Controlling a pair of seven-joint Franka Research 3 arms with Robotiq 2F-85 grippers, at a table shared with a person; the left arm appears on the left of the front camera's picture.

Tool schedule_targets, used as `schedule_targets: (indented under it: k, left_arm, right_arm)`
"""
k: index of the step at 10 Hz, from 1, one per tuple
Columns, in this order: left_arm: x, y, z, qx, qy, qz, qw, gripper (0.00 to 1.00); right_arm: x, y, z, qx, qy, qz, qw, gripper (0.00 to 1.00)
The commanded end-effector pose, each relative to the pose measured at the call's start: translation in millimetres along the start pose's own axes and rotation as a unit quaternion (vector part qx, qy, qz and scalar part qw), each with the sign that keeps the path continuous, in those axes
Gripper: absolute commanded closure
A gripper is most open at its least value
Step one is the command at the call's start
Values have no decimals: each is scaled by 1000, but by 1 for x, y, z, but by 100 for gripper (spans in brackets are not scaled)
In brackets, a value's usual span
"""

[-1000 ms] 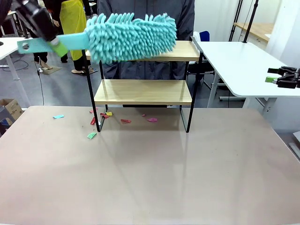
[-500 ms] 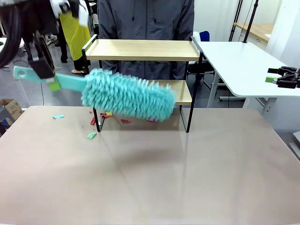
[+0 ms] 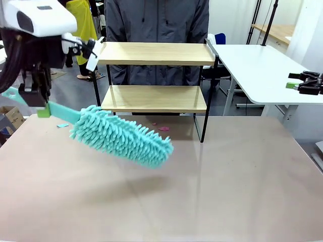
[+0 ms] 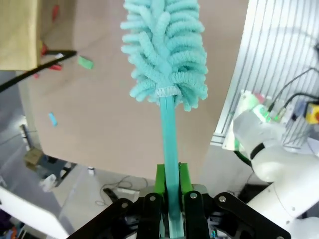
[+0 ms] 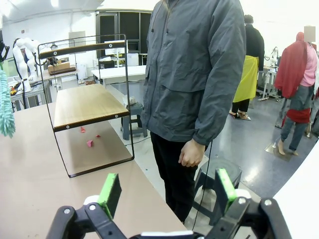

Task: Clean the shelf.
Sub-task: Clean the specific section of the Shelf indicated by the human with the Duster.

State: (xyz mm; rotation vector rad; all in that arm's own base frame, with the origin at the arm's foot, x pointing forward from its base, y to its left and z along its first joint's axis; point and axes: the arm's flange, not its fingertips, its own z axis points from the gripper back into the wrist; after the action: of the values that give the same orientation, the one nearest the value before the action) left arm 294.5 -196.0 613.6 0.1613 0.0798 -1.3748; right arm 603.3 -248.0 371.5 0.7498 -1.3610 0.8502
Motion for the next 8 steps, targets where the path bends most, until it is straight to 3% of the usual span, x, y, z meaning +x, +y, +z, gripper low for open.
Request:
schedule_targets:
  k: [1, 2, 3, 8]
  left_arm:
    - [3, -6, -17, -13, 21, -20, 999, 87]
    - [12, 1, -24, 5, 26, 16, 1000, 87]
    - [3, -3, -10, -11, 11, -6, 1000, 87]
    - [3, -3, -10, -11, 11, -6, 1000, 87]
  right_arm:
    - [3, 0, -1, 2, 0, 3, 1000, 0]
    - [3, 0, -1, 2, 0, 3, 1000, 0]
    - [3, 0, -1, 2, 0, 3, 1000, 0]
    - [3, 0, -1, 2, 0, 3, 1000, 0]
